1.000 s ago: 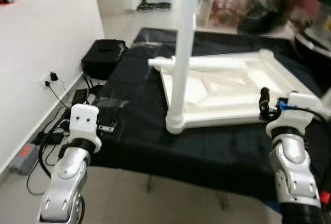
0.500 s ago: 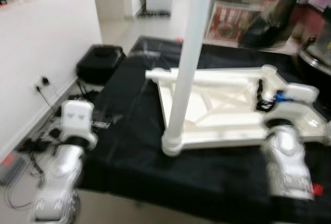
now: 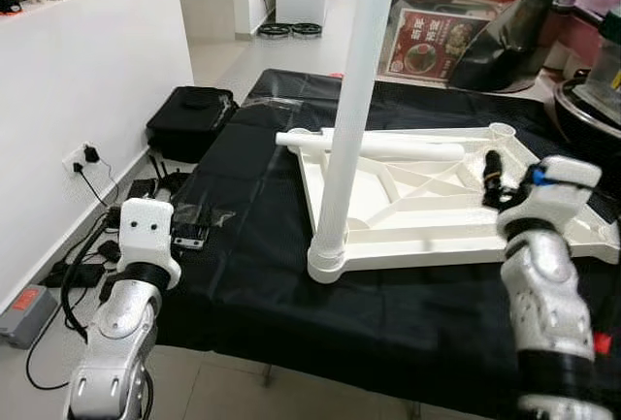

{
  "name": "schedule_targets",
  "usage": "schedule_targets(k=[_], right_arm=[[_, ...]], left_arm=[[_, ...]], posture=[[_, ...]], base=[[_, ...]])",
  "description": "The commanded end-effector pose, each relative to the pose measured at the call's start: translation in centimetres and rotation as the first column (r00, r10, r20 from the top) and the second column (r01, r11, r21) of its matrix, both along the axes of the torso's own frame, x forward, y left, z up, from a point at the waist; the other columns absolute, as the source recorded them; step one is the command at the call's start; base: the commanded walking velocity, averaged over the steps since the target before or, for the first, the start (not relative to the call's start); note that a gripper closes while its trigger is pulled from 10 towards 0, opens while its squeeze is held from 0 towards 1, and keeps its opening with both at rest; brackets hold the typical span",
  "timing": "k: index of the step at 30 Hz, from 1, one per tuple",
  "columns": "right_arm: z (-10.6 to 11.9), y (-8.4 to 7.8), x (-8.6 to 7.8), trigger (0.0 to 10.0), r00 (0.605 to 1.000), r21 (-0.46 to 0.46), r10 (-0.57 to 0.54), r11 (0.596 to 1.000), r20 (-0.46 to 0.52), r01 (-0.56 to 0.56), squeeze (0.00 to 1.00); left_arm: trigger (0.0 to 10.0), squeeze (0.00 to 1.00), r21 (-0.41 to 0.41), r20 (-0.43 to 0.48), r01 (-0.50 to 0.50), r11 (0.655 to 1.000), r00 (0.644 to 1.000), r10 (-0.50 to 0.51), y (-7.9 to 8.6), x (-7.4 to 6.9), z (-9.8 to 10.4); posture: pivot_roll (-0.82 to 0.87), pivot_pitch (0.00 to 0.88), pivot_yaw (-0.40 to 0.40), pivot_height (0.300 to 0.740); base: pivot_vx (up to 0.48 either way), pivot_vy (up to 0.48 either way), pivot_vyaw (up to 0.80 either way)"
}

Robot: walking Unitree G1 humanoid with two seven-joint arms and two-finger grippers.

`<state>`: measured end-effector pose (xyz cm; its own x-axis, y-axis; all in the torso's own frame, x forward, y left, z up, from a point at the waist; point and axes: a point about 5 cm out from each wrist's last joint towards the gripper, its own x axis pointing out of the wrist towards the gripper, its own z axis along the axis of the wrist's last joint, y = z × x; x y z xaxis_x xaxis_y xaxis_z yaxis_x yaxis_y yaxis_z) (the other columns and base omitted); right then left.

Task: Building children table

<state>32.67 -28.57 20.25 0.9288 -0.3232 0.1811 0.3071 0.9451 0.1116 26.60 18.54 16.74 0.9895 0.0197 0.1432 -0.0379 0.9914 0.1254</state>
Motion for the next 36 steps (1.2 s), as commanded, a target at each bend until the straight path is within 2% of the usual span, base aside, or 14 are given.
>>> schedule_targets(k=[1, 6, 7, 8, 9, 11, 14, 19, 22, 24, 26, 27, 33, 36], right_arm=[[-0.7, -1.9, 0.3, 10.0, 0.998, 0.057, 0.029, 0.998, -0.055, -0.026, 0.00], [0.0, -4.2, 0.9, 10.0, 0.980, 0.081, 0.168, 0.984, -0.109, -0.160, 0.00], [0.2, -4.5, 0.9, 10.0, 0.957, 0.121, 0.265, 0.960, -0.117, -0.251, 0.77], [0.2, -4.5, 0.9, 10.0, 0.957, 0.121, 0.265, 0.960, -0.117, -0.251, 0.77], [0.6, -4.7, 0.6, 10.0, 0.885, 0.157, 0.450, 0.889, -0.120, -0.431, 1.00], [0.6, -4.7, 0.6, 10.0, 0.885, 0.157, 0.450, 0.889, -0.120, -0.431, 1.00], [1.8, -5.1, -0.5, 10.0, 0.742, 0.125, 0.661, 0.750, -0.108, -0.650, 1.00], [2.5, -5.3, -0.9, 10.0, 0.671, 0.106, 0.735, 0.678, -0.095, -0.728, 1.00], [3.3, -4.9, -1.3, 10.0, 0.571, 0.078, 0.815, 0.578, -0.101, -0.812, 1.00], [3.3, -2.9, -1.1, 10.0, 0.414, 0.025, 0.895, 0.424, -0.167, -0.905, 1.00], [3.3, -2.5, -1.1, 10.0, 0.370, 0.021, 0.911, 0.380, -0.181, -0.925, 1.00], [3.3, -1.0, -1.1, 10.0, 0.267, 0.019, 0.947, 0.274, -0.178, -0.961, 0.00], [4.2, 2.7, -0.2, 10.0, 0.061, 0.010, 0.990, 0.063, -0.130, -0.998, 0.00], [4.3, 3.2, 0.0, 10.0, 0.045, 0.004, 0.991, 0.046, -0.128, -0.999, 0.00]], left_arm=[[10.0, 0.00, 0.005, 0.000, 0.025, 1.000, 1.000, -0.025, -0.5, -0.2, -0.1], [10.0, 0.00, -0.009, -0.005, 0.043, 0.999, 0.999, -0.043, -0.8, -0.3, -0.3], [10.0, 0.00, -0.009, -0.005, 0.053, 0.999, 0.999, -0.053, -1.0, -0.3, -0.3], [10.0, 0.00, -0.009, -0.005, 0.053, 0.999, 0.999, -0.053, -1.0, -0.3, -0.3], [10.0, 0.00, -0.003, -0.008, 0.067, 0.998, 0.998, -0.067, -1.3, -0.4, -0.4], [10.0, 0.00, -0.003, -0.008, 0.067, 0.998, 0.998, -0.067, -1.3, -0.4, -0.4], [10.0, 0.00, -0.015, -0.015, 0.080, 0.997, 0.997, -0.080, -1.6, -0.7, -0.5], [10.0, 0.00, -0.013, -0.014, 0.086, 0.996, 0.996, -0.087, -1.7, -0.9, -0.4], [10.0, 0.00, -0.019, -0.017, 0.092, 0.996, 0.996, -0.093, -1.7, -1.0, -0.4], [10.0, 0.00, -0.039, -0.029, 0.138, 0.990, 0.990, -0.139, -2.4, -1.3, -0.6], [10.0, 0.00, -0.044, -0.032, 0.155, 0.987, 0.987, -0.156, -2.7, -1.5, -0.7], [10.0, 0.00, -0.091, -0.046, 0.260, 0.961, 0.963, -0.265, -4.0, -2.0, -0.9], [10.0, 0.00, -0.193, -0.084, 0.522, 0.831, 0.835, -0.544, -7.7, -4.4, -1.6], [10.0, 0.00, -0.203, -0.089, 0.545, 0.813, 0.817, -0.570, -8.1, -4.8, -1.7]], posture=[[0.14, 0.034, -0.077, 0.740], [0.13, 0.031, -0.079, 0.740], [0.14, 0.039, -0.088, 0.740], [0.14, 0.039, -0.088, 0.740], [0.14, 0.046, -0.089, 0.740], [0.14, 0.046, -0.089, 0.740], [0.14, 0.058, -0.091, 0.740], [0.15, 0.063, -0.092, 0.740], [0.14, 0.071, -0.090, 0.740], [0.14, 0.079, -0.085, 0.740], [0.14, 0.079, -0.085, 0.740], [0.15, 0.090, -0.082, 0.740], [0.16, 0.105, -0.079, 0.740], [0.16, 0.105, -0.079, 0.740]], base=[[0.000, 0.000, 0.00], [0.000, 0.000, 0.00], [0.000, 0.000, 0.00], [0.000, 0.000, 0.00], [0.000, 0.000, 0.00], [0.000, 0.000, 0.00], [0.000, 0.000, 0.00], [0.000, 0.000, 0.00], [0.000, 0.000, 0.00], [0.000, 0.000, 0.00], [0.000, 0.000, 0.00], [0.000, 0.000, 0.00], [0.000, 0.000, 0.00], [0.000, 0.000, 0.00]])
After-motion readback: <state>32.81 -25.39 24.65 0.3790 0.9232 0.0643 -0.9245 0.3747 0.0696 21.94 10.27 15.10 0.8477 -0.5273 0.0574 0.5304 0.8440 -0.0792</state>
